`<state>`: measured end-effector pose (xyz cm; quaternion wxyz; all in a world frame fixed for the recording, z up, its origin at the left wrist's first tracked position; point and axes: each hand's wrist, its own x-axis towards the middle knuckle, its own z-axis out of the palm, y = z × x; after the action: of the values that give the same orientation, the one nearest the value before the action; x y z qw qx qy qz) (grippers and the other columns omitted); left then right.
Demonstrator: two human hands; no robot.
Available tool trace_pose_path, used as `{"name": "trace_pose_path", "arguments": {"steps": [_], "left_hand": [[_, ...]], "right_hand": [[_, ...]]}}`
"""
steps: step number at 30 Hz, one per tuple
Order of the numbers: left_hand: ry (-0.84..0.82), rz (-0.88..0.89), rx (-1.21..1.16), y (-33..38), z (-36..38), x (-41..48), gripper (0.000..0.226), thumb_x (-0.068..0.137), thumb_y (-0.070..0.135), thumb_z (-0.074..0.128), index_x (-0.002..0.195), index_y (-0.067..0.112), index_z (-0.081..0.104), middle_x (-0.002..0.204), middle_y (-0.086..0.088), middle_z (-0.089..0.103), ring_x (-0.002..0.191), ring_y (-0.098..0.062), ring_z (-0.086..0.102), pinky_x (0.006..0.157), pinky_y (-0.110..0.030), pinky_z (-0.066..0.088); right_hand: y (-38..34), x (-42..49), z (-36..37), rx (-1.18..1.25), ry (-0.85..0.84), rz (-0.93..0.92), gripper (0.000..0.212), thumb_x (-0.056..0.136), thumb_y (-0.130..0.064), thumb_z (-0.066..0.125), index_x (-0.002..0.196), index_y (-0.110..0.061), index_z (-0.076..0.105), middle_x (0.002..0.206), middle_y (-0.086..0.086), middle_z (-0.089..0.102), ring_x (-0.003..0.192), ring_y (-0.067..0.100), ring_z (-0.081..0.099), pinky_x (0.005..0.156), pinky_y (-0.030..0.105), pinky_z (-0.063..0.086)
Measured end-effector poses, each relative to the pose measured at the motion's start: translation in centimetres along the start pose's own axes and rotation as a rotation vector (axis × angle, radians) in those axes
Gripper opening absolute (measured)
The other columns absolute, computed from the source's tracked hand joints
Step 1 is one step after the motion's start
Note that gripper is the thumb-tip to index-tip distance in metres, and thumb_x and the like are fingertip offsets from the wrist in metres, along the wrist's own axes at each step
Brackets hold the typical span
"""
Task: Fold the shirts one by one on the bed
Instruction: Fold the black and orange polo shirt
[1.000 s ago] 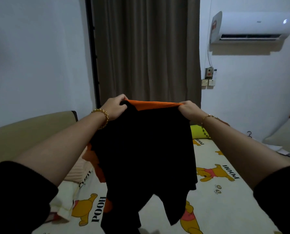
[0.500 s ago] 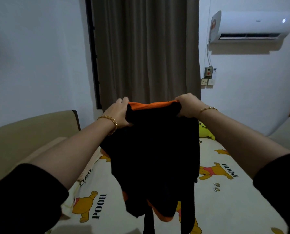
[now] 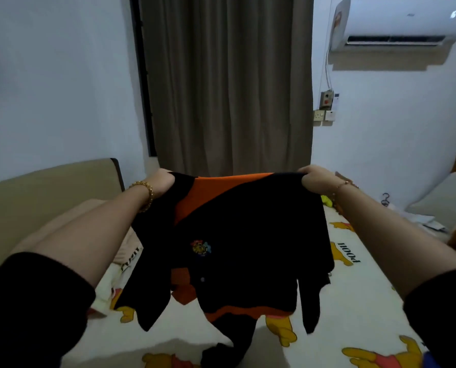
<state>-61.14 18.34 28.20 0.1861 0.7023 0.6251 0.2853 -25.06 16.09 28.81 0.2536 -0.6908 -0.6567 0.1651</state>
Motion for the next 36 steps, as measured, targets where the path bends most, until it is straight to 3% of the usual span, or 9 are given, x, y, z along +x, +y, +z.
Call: {"name": "trace_pose_path", "arguments": {"steps": [6,11,13,15,19,24,29,32,36], "left_hand": [[-0.067,0.239,0.072,0.8,3.3,-2.1,0.012,0.091,0.023,0.047,0.097,0.017,0.055,0.089,-0.002,0.06,0.087,-0.022,0.056,0.073,-0.031,0.039],[-0.013,0.673,0.718,0.2,5.1,-3.9,0.056,0.075,0.04,0.067,0.122,0.02,0.045,0.101,0.0,0.062,0.08,-0.018,0.061,0.063,-0.026,0.043],[0.083,0.814,0.838,-0.6,6.2,-4.2,0.08,0.068,0.061,0.066,0.129,0.015,0.043,0.105,-0.001,0.059,0.082,-0.019,0.062,0.061,-0.028,0.051],[0.184,0.749,0.921,-1.2,7.2,-4.6,0.085,0.067,0.064,0.068,0.129,0.011,0.045,0.102,-0.006,0.061,0.079,-0.023,0.064,0.058,-0.032,0.053],[0.277,0.338,0.942,-0.3,8.7,-5.1,0.029,0.086,0.032,0.057,0.108,0.013,0.054,0.093,-0.008,0.066,0.081,-0.029,0.065,0.059,-0.034,0.049],[0.349,0.192,0.256,0.6,9.4,-4.7,0.012,0.088,0.01,0.055,0.091,0.003,0.064,0.098,-0.018,0.059,0.089,-0.036,0.057,0.075,-0.036,0.044],[0.092,-0.186,-0.286,1.5,9.1,-3.5,0.017,0.092,0.01,0.042,0.094,0.004,0.057,0.086,-0.016,0.057,0.07,-0.026,0.053,0.063,-0.029,0.039],[-0.03,-0.154,-0.258,0.2,8.8,-2.9,0.021,0.092,0.019,0.055,0.109,0.006,0.059,0.099,-0.013,0.061,0.093,-0.028,0.059,0.088,-0.035,0.046],[-0.305,0.107,0.083,-1.1,9.0,-1.1,0.072,0.065,0.045,0.08,0.125,0.02,0.049,0.113,0.004,0.058,0.105,-0.017,0.054,0.095,-0.03,0.042]], "right_hand": [[2.4,-1.6,0.5,0.326,-0.154,-0.027,0.021,0.094,-0.029,0.055,0.1,-0.01,0.063,0.081,0.004,0.061,0.072,0.013,0.059,0.06,0.02,0.042],[5.1,-1.8,1.1,-0.404,0.002,-0.227,0.062,0.06,-0.054,0.082,0.105,-0.021,0.056,0.096,-0.003,0.06,0.09,0.017,0.057,0.08,0.035,0.053],[6.0,-2.0,1.3,-0.532,0.133,-0.258,0.058,0.061,-0.049,0.083,0.102,-0.019,0.055,0.095,0.001,0.059,0.089,0.023,0.057,0.079,0.04,0.053],[6.4,-2.3,1.8,-0.54,0.274,-0.269,0.039,0.073,-0.04,0.076,0.097,-0.016,0.057,0.092,0.007,0.063,0.086,0.028,0.06,0.074,0.041,0.055],[6.2,-2.7,3.1,-0.418,0.3,-0.247,0.016,0.078,-0.009,0.054,0.091,-0.012,0.062,0.088,0.013,0.065,0.084,0.034,0.061,0.072,0.041,0.054],[5.8,-2.4,3.3,-0.079,0.204,-0.16,0.032,0.082,0.005,0.044,0.102,-0.005,0.066,0.092,0.015,0.065,0.088,0.031,0.058,0.067,0.031,0.043],[5.5,-1.4,3.8,0.218,-0.009,0.011,0.028,0.091,0.0,0.04,0.11,0.003,0.061,0.089,0.013,0.059,0.08,0.024,0.056,0.063,0.028,0.041],[6.0,-0.8,3.9,0.196,-0.117,0.027,0.02,0.095,-0.011,0.046,0.107,0.001,0.057,0.086,0.01,0.057,0.074,0.018,0.055,0.063,0.027,0.041],[6.5,0.5,4.4,0.224,-0.341,-0.003,0.041,0.084,-0.039,0.068,0.111,-0.009,0.063,0.1,0.007,0.069,0.094,0.023,0.067,0.086,0.035,0.054]]}}
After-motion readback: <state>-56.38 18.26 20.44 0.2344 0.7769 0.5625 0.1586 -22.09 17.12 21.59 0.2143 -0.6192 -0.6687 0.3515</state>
